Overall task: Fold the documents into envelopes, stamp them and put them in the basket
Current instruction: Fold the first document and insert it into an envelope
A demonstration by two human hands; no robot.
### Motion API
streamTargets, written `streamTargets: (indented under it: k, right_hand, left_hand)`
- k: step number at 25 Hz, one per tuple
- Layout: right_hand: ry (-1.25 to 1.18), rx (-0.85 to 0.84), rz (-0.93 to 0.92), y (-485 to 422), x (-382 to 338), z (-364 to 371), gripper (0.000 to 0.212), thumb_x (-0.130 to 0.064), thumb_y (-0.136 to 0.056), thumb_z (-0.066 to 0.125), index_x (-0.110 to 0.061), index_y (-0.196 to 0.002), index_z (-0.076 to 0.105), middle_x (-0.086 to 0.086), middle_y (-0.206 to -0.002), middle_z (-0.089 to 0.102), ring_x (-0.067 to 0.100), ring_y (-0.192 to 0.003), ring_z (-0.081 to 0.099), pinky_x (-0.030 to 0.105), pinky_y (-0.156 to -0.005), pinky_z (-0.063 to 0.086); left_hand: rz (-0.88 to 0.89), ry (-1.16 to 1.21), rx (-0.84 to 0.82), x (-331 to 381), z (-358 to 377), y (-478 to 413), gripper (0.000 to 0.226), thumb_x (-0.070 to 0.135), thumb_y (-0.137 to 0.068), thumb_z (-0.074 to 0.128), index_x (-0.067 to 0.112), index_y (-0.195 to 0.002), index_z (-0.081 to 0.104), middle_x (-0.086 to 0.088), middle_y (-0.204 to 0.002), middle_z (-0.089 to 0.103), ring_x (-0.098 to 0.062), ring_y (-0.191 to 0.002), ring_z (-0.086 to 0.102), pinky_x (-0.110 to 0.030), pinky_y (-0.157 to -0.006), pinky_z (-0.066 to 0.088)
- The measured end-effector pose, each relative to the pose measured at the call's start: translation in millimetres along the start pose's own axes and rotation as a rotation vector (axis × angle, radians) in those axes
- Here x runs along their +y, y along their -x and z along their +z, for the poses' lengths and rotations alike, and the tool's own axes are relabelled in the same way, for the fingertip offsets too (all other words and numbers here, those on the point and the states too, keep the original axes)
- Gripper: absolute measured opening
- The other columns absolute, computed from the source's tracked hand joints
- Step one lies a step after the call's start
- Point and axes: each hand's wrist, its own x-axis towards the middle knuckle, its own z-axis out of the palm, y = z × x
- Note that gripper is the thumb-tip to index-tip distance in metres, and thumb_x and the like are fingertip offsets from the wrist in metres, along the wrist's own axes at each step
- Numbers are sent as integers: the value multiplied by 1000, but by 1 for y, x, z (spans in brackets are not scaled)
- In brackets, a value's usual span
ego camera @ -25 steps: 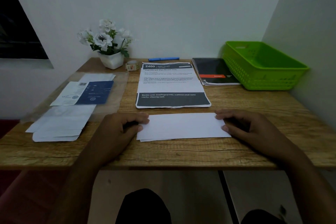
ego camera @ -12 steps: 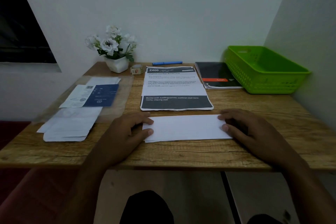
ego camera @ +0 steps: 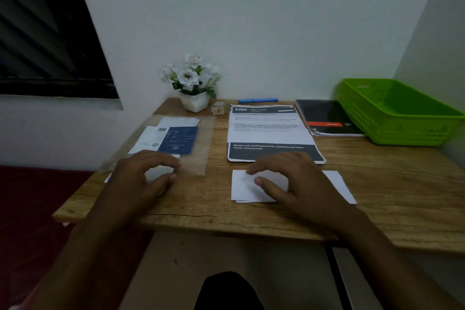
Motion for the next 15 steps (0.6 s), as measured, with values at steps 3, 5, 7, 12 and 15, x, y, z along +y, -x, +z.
streamTargets:
  k: [3,5,7,12,15]
  right_hand:
    - [3,-61,-110,-35,-29,22,22,-41,-94,54,-39,-114,63,-21,-119,64,-3,-113,51,34,-105,30]
    - [-2,-84,-161,-55,-50,38,22,-39,-92,55,-37,-112,65,-18,-117,66,1,-110,54,35,-103,30]
    - [33,-98,-205,-72,-68,56,25,-39,-90,57,-35,-113,66,-14,-118,67,7,-111,56,37,-100,32]
    - [149,-136,-224,-97,-91,98,40,-51,-86,61,-35,-122,61,-10,-127,63,12,-117,54,37,-99,34]
    - [161,-89,-235,-102,-89,111,33,-44,-89,60,-33,-120,64,-9,-122,66,14,-112,57,37,-94,37]
  left_hand:
    - [-209,-161,-176,-37,-25,-5,31,32,-76,75,35,-105,63,6,-124,58,-12,-111,50,-34,-92,41]
    - [-266,-194,-267,-56,-34,-5,36,42,-76,73,38,-109,59,7,-130,53,-13,-113,48,-36,-94,41]
    - [-226,-210,-225,-65,-35,-7,32,42,-78,71,40,-107,60,8,-127,55,-10,-107,48,-33,-85,42]
    - [-121,-258,-102,-70,-28,-19,12,30,-81,70,35,-91,68,9,-100,66,-6,-87,56,-27,-72,45]
    - [-95,-211,-97,-71,-27,-27,10,23,-81,69,32,-86,69,11,-90,66,-6,-82,59,-27,-72,48]
